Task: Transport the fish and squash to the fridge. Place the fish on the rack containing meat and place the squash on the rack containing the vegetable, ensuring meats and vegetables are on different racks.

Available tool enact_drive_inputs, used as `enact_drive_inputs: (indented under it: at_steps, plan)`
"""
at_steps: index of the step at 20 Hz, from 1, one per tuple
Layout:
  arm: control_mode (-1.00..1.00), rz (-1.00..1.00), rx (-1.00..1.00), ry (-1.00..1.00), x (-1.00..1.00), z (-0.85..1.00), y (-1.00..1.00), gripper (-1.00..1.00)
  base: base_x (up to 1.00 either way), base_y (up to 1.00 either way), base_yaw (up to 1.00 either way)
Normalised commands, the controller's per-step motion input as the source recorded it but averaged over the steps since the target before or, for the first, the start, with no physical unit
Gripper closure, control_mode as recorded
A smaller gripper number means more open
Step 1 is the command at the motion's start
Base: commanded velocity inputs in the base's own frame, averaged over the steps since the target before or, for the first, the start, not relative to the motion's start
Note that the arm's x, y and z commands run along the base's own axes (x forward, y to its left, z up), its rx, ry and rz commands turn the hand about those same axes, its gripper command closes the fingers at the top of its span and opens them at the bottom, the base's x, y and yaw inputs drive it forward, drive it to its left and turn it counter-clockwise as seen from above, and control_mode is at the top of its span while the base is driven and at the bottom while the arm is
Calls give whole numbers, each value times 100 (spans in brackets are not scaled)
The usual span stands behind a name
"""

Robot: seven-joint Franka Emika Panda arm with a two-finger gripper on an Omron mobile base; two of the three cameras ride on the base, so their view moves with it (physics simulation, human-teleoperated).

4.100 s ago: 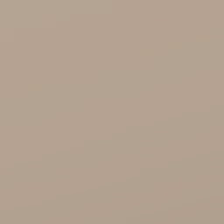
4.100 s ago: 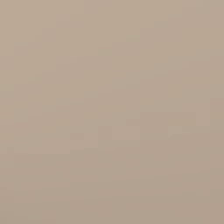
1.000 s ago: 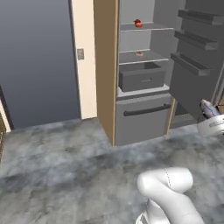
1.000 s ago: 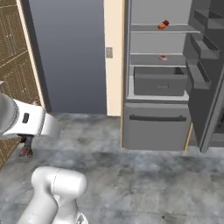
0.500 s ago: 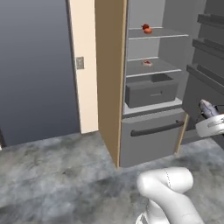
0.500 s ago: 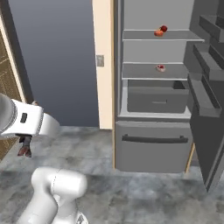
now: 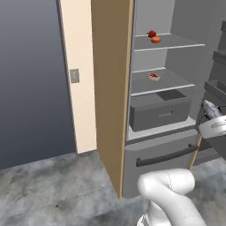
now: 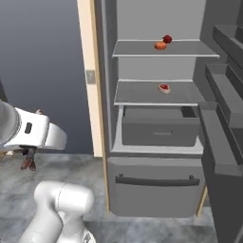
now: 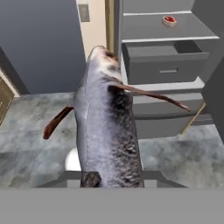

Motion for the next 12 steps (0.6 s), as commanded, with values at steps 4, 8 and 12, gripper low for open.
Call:
enact_drive_inputs:
  at_steps: [4, 8, 12]
  plan:
    - [100, 0, 0, 0, 0, 0, 0, 100, 84, -23, -3]
    - [100, 0, 0, 0, 0, 0, 0, 100, 85, -35, -16]
    - [100, 0, 0, 0, 0, 0, 0, 100, 47, -26, -26]
